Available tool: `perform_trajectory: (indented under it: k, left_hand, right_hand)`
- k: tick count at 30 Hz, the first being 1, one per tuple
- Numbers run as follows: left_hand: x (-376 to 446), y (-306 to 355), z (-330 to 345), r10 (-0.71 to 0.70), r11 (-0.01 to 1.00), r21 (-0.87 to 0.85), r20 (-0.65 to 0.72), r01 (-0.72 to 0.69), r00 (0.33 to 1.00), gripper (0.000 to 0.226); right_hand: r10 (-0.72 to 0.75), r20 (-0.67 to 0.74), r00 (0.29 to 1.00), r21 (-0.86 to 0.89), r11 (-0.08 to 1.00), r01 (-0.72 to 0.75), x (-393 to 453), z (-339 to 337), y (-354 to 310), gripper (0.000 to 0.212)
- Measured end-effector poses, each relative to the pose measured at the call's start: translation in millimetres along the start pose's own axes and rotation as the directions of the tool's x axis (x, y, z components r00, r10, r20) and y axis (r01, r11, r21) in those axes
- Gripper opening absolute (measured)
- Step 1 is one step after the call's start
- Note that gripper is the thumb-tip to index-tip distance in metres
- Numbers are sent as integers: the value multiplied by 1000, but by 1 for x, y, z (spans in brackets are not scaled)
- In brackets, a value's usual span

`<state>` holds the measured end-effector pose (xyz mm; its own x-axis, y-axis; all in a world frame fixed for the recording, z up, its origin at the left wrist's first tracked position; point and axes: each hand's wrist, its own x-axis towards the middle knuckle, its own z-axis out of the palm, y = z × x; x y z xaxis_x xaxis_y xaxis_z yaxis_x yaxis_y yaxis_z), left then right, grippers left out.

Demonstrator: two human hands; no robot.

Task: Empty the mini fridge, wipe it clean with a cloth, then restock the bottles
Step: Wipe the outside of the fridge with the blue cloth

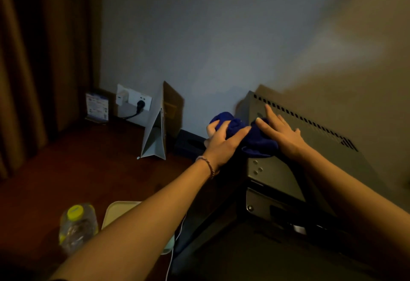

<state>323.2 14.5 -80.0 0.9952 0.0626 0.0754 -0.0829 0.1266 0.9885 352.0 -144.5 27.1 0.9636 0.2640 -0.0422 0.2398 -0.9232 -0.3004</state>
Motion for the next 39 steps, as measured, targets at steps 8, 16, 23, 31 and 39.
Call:
perform_trajectory:
  k: [8, 16, 23, 31, 39]
  left_hand:
    - [-3, 10, 1, 10, 994, 106, -19, -8, 1000, 68]
    - [23, 5, 5, 123, 992, 14, -63, -122, 990, 57]
    - [83, -12, 17, 44, 999, -21, -223, -50, 974, 56]
    - [117, -47, 19, -111, 994, -39, -258, 104, 960, 29]
    - [86, -40, 15, -85, 996, -6, -270, 87, 959, 23]
  right_hand:
    - [-3, 18, 1000, -50, 999, 4, 3, 1, 3, 118]
    - [3, -2, 1000, 3, 1000, -3, 7, 1, 7, 105]
    - [12, -3, 1000, -49, 999, -12, 8, 4, 7, 84]
    - [-4, 54, 999, -213, 977, 15, 10, 4, 8, 96]
    - [36, 69, 997, -210, 978, -21, 10, 2, 3, 101]
